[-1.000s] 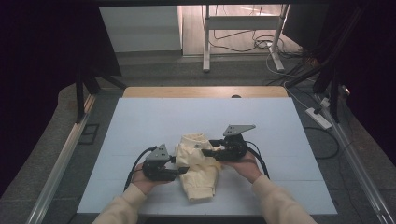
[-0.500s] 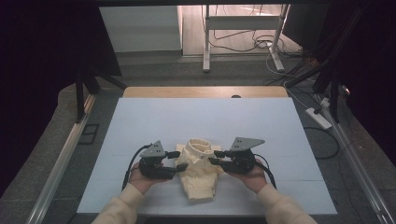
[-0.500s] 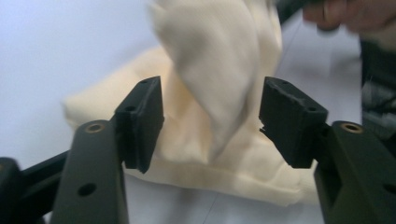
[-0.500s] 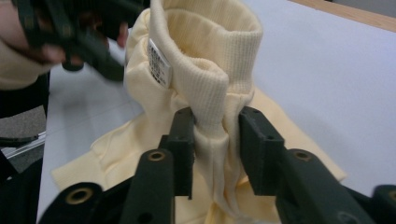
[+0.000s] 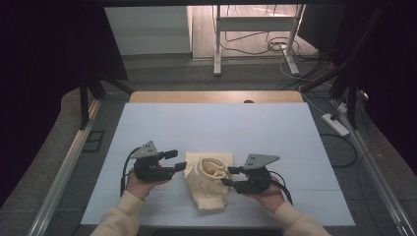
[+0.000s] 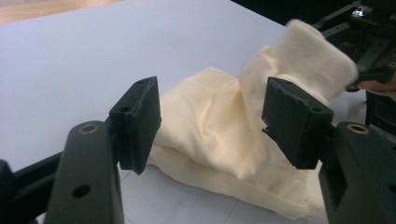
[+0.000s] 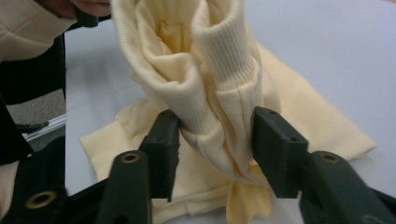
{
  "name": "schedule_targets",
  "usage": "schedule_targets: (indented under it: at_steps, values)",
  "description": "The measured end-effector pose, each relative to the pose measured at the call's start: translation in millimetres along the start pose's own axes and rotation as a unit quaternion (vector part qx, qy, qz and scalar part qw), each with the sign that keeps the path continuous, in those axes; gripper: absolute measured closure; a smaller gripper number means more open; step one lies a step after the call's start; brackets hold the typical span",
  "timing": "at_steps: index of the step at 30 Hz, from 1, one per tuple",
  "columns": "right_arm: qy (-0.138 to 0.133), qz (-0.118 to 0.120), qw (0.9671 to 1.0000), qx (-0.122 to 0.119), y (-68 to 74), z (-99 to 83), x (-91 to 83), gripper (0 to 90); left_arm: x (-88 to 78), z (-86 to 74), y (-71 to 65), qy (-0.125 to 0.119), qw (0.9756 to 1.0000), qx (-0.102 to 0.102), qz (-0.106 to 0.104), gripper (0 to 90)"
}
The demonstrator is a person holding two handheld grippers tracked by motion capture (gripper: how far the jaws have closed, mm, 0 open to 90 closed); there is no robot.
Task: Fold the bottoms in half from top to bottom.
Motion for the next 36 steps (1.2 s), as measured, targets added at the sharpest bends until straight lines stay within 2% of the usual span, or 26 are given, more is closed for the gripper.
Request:
schedule_targets:
  at_steps: [6,10,12,17,23,26,28,31,33,36]
  values:
    - [0.013,0.011,0.9998,0.002,7.0,-5.6,-6.4,38.0,3.2,-1.3,1.1,0.008,1.0,-0.002,0.001,35.5]
    - [0.003,0.017,0.9997,0.016,8.8,-4.8,-16.3,34.9,6.3,-1.9,2.7,0.015,0.9999,-0.002,0.005,35.2]
    - [0.002,0.01,0.9998,0.016,9.1,-4.2,-20.7,34.4,7.4,-2.5,3.4,0.018,0.9998,-0.002,0.006,34.9]
    - [-0.016,0.012,0.9993,0.033,10.0,5.5,-27.2,33.0,9.1,-4.7,5.7,0.027,0.9996,-0.006,0.009,32.3]
    - [-0.027,0.007,0.9982,0.052,8.0,20.0,-19.3,33.8,8.6,-4.3,6.0,0.024,0.9996,-0.007,0.012,27.9]
    - [-0.023,-0.005,0.998,0.059,5.7,29.4,-10.5,41.0,8.3,-4.4,6.7,0.025,0.9995,-0.008,0.019,25.7]
    - [-0.019,-0.001,0.9981,0.059,5.5,35.5,-4.6,48.0,8.4,-5.3,7.5,0.028,0.9994,-0.01,0.02,24.6]
    - [-0.007,0.021,0.9982,0.056,8.2,41.4,4.1,67.2,8.3,-6.6,8.8,0.031,0.9992,-0.012,0.02,24.0]
    - [0.0,0.031,0.9983,0.05,11.1,43.0,10.4,76.8,7.7,-6.9,9.5,0.032,0.9991,-0.013,0.024,23.2]
    - [0.011,0.041,0.9983,0.04,16.4,43.6,18.9,86.0,6.9,-7.8,10.4,0.034,0.999,-0.013,0.027,22.7]
Point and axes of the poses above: each handheld gripper's, and its own axes: x roughly forward along the jaws, z roughly out of its top, y roughly to its left, the point moved 6 cm from there along x, roughly forward along the jaws, and after that the axes turned 15 degrees about x, right-handed, at the moved point
